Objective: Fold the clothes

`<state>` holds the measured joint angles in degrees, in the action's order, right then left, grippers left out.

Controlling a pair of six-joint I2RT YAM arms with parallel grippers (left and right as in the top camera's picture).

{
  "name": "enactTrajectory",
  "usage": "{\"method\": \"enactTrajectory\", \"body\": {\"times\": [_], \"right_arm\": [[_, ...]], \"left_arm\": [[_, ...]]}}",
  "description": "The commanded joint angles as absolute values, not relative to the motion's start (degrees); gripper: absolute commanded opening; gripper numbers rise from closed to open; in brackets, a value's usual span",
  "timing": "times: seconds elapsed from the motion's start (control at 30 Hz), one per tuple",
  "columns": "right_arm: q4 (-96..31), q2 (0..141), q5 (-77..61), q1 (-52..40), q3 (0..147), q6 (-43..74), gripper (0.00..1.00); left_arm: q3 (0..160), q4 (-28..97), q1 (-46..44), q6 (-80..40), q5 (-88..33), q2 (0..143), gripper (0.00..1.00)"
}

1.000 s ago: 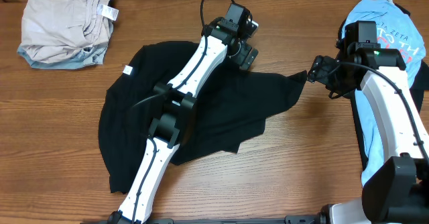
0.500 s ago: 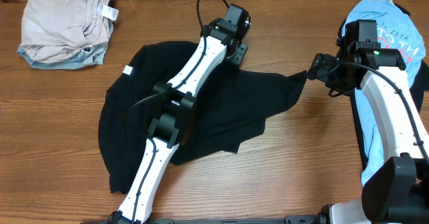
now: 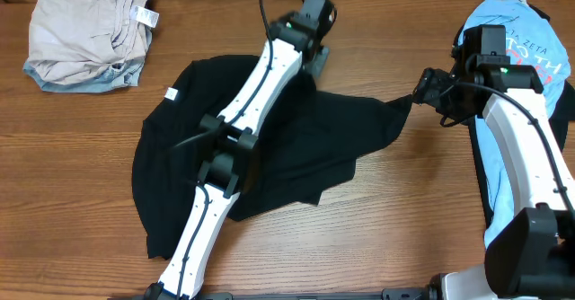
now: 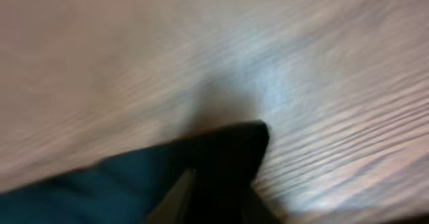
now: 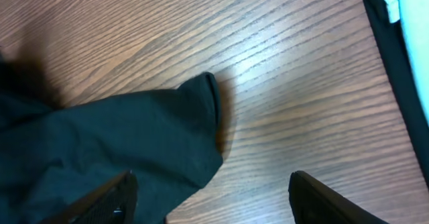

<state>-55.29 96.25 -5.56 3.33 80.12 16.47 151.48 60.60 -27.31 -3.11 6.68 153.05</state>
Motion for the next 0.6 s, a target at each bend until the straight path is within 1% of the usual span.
{"method": "enactTrajectory", "body": {"times": [0.0,0.13,0.27,0.37,0.4,0.57], "right_arm": [[-54.3,99.18,-5.19,3.33,79.81,16.53,0.75],[-52.14,102.0,-5.19,3.33,79.81,16.53,0.74],[-48.88,104.51,-5.13,3.33,79.81,16.51,0.73],[-46.26,106.21,-4.93,3.33,79.81,16.49,0.73],[-45.52,106.83,-4.73,3.33,79.81,16.51,0.73],[-43.31,110.91,-4.54,3.33,79.81,16.47,0.72]], "left_arm": [[160.7,63.55,-26.92,-4.34,8.34,150.82,0.2],[167.5,67.61,-26.92,-4.34,8.36,150.82,0.2],[170.25,69.91,-26.89,-4.36,8.88,150.82,0.2],[171.09,71.66,-26.81,-4.45,11.03,150.82,0.12],[171.35,72.27,-26.79,-4.67,11.86,150.82,0.05],[173.1,75.55,-26.11,-6.9,15.64,150.71,0.04]]}}
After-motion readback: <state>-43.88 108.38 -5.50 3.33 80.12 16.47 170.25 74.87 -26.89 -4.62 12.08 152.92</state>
